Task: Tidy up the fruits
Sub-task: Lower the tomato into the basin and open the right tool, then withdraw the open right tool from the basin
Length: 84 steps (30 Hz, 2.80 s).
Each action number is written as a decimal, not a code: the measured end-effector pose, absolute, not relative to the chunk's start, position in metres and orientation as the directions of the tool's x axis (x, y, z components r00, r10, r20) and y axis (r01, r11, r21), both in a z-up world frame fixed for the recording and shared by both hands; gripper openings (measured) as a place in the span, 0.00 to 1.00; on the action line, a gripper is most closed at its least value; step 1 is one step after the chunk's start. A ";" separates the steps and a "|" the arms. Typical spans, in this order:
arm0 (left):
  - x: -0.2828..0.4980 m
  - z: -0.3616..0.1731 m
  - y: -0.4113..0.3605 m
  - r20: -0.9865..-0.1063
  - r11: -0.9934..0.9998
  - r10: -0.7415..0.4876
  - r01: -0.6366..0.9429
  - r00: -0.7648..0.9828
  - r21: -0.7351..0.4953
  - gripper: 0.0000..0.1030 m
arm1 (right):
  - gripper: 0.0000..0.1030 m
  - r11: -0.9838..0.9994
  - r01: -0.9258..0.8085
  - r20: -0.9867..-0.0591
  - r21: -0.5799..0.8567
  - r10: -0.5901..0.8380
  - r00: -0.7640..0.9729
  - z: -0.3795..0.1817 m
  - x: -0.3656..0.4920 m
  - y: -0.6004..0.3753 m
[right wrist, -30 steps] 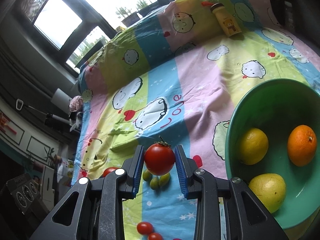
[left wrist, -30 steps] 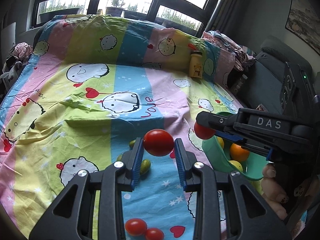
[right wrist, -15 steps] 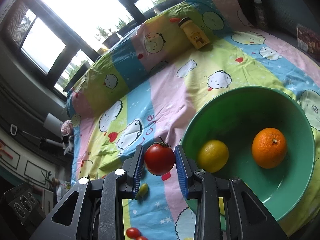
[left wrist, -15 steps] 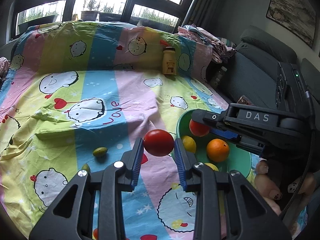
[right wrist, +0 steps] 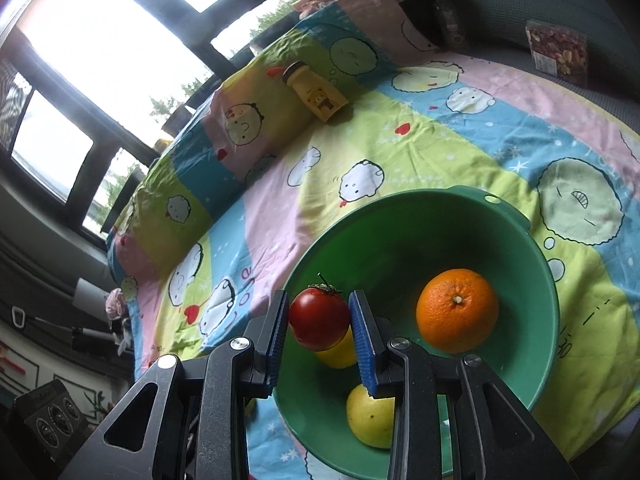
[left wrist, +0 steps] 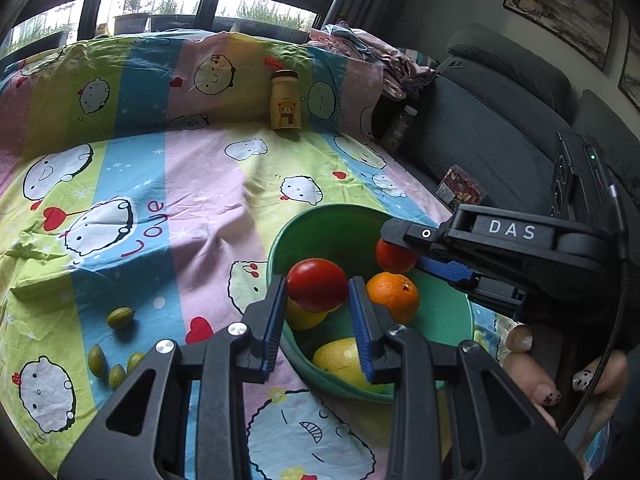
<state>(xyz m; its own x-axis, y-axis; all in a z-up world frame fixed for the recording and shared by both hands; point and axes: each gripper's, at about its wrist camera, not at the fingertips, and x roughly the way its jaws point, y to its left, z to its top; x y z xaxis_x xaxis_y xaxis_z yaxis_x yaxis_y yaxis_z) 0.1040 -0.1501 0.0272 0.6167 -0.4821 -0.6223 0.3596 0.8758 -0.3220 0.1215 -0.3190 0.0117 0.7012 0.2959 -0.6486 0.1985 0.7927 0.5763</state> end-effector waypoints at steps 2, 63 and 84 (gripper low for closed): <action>0.105 0.025 -0.156 -0.625 0.866 -0.499 0.374 0.601 -0.332 0.30 | 0.33 0.785 0.215 -0.649 0.581 0.287 0.705 0.010 0.120 -0.328; 0.069 0.038 -0.068 -0.631 0.913 -0.401 0.234 0.664 -0.334 0.85 | 0.70 0.816 0.132 -0.624 0.563 0.316 0.715 0.021 0.117 -0.313; 0.098 -0.043 0.031 -0.772 0.924 -0.207 -0.140 0.601 -0.356 0.77 | 0.69 0.857 -0.157 -0.709 0.490 0.497 0.500 -0.009 0.161 -0.165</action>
